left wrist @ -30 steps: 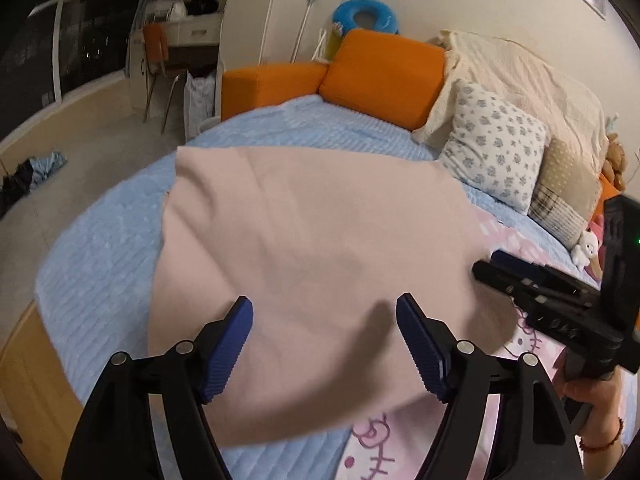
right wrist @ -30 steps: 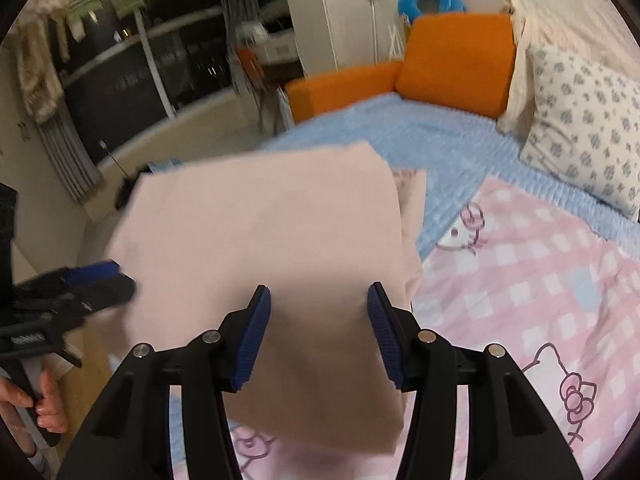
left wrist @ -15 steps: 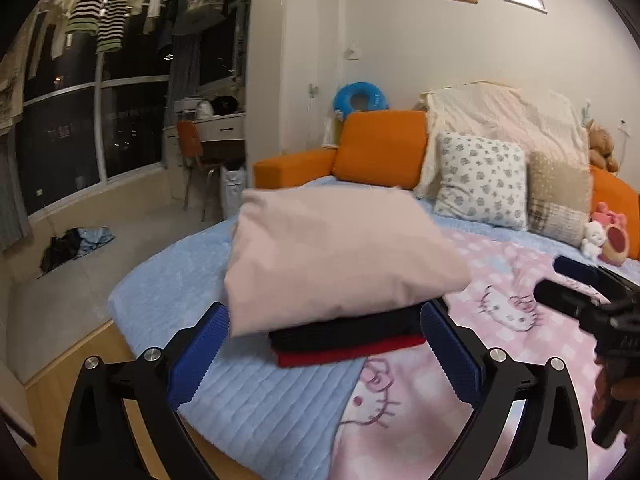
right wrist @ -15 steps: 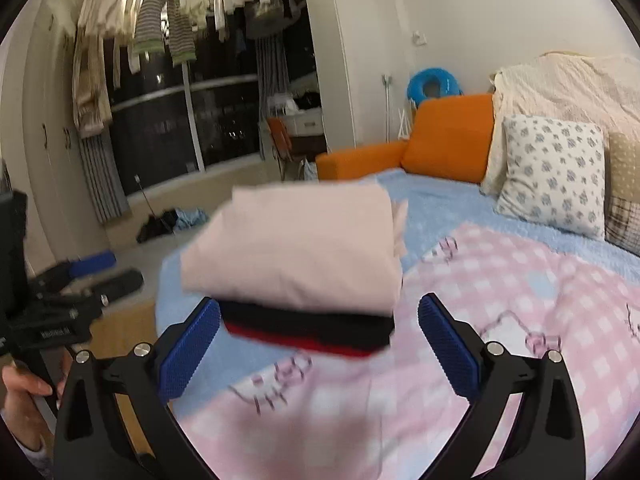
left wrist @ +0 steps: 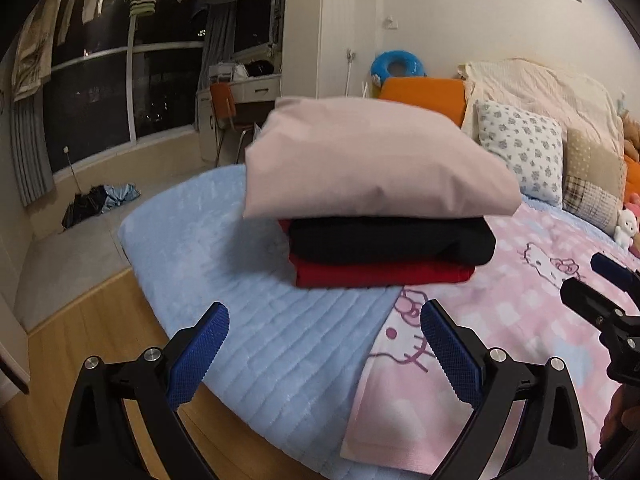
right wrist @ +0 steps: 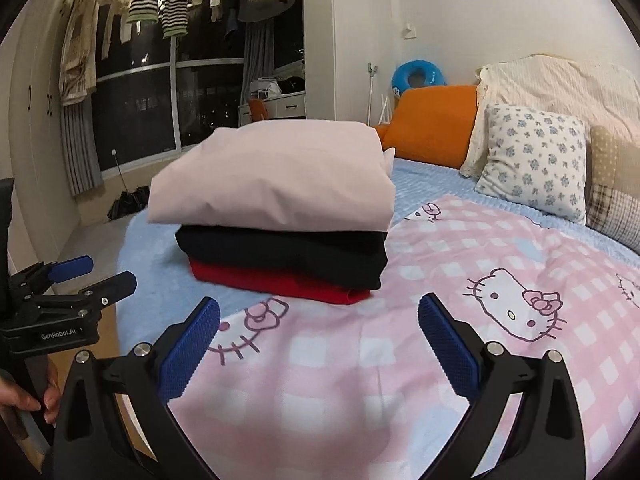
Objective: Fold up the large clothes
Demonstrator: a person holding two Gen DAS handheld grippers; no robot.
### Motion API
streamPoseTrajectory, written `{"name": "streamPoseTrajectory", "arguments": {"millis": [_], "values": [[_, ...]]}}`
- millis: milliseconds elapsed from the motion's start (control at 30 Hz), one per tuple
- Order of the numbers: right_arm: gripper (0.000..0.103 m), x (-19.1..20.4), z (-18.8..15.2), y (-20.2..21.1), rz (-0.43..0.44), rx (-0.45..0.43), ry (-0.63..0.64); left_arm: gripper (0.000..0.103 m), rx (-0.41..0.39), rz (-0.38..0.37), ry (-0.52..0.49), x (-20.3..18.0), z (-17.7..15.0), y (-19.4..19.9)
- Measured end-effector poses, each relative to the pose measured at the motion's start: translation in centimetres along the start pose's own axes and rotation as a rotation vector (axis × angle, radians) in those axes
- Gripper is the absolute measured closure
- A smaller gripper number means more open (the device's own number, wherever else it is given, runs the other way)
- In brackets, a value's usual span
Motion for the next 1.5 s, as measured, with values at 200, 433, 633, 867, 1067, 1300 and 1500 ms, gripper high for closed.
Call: {"name": "streamPoseTrajectory", "arguments": {"millis": [200,433,633,867,1067,1300,1500], "values": [[0.005,-0.3,-0.7,-0.3,-0.007,0.001,-0.007,0.005,-0.014,0.001,-0.013,-0.8,-0.1,-0.8],[0.005,-0.5,-1.0,-0.5,-0.012,-0.007,-0.019,0.003,-0.068,-0.004,-0.025,-1.5,0.6,-0.5],[0.005,-0.1,-1.1,-0.6,-0.014,-0.007,-0.012,0.003,-0.039,-0.077,-0.002,-1.6,0.4,-0.3],[0.005,0.4,-1.2,-1.0,-0.013,0.006,-0.009,0.003,-0.086,-0.068,0.009,-1.6,0.8,0.4],[0.005,0.5,-1.2,-1.1,-0.023,0.004,-0.001,0.003,-0.063,-0.061,0.016,-1.8,0.4,0.2],[0.005,0.7,-1.4,-1.3,-0.029,0.014,0.003,0.003,-0.065,-0.032,0.008,-1.7,0.1,-0.1],[0.005,0.5,-1.6,-1.4,-0.032,0.018,-0.013,0.003,-0.071,-0.012,-0.042,-2.2,0.0,-0.3]]}}
Point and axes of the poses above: each gripper's, at about its wrist camera, not at the fingertips, and y roughly against the way its jaws point, x to its left, z to its top, the point moved 4 cm from there along -y, roughly the way its jaws point, and after that the axes turned 10 degrees about y, right-handed, at the moved point
